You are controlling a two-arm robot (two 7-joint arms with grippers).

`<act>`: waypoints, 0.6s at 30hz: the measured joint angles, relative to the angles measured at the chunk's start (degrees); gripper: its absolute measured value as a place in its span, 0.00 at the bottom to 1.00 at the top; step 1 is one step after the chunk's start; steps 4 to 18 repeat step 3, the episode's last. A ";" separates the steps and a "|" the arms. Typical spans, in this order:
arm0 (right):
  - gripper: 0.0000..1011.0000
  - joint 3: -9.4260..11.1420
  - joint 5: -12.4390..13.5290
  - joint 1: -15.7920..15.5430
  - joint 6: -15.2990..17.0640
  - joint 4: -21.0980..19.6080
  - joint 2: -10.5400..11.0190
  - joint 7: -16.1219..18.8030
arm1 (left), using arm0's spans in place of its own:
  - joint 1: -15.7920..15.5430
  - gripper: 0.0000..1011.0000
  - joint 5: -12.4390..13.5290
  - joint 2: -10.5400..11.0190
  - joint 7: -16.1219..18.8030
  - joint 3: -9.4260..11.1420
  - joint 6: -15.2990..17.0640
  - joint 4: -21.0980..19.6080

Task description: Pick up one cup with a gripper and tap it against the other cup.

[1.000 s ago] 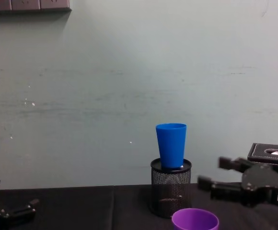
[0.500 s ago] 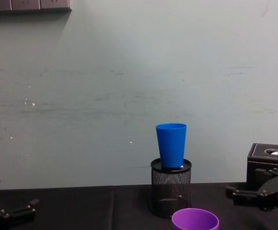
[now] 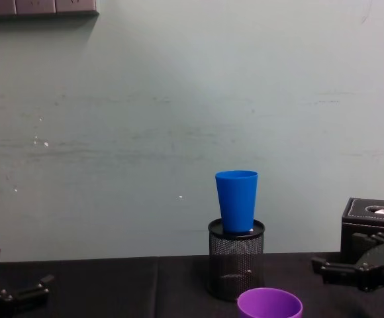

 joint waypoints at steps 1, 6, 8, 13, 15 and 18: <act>0.99 0.00 0.00 0.00 -0.01 0.00 0.00 -0.01 | 0.00 1.00 0.00 0.00 0.00 0.00 0.00 0.00; 0.99 0.00 0.01 -0.01 -0.01 0.00 0.00 -0.05 | 0.00 1.00 0.00 0.00 0.00 0.00 0.00 0.00; 0.99 0.00 0.01 -0.01 -0.01 0.00 0.00 -0.05 | 0.00 1.00 0.00 0.00 0.00 0.00 0.00 0.00; 0.99 0.00 0.01 -0.01 -0.01 0.00 0.00 -0.05 | 0.00 1.00 0.00 0.00 0.00 0.00 0.00 0.00; 0.99 0.00 0.01 -0.01 -0.01 0.00 0.00 -0.05 | 0.00 1.00 0.00 0.00 0.00 0.00 0.00 0.00; 0.99 0.00 0.01 -0.01 -0.01 0.00 0.00 -0.05 | 0.00 1.00 0.00 0.00 0.00 0.00 0.00 0.00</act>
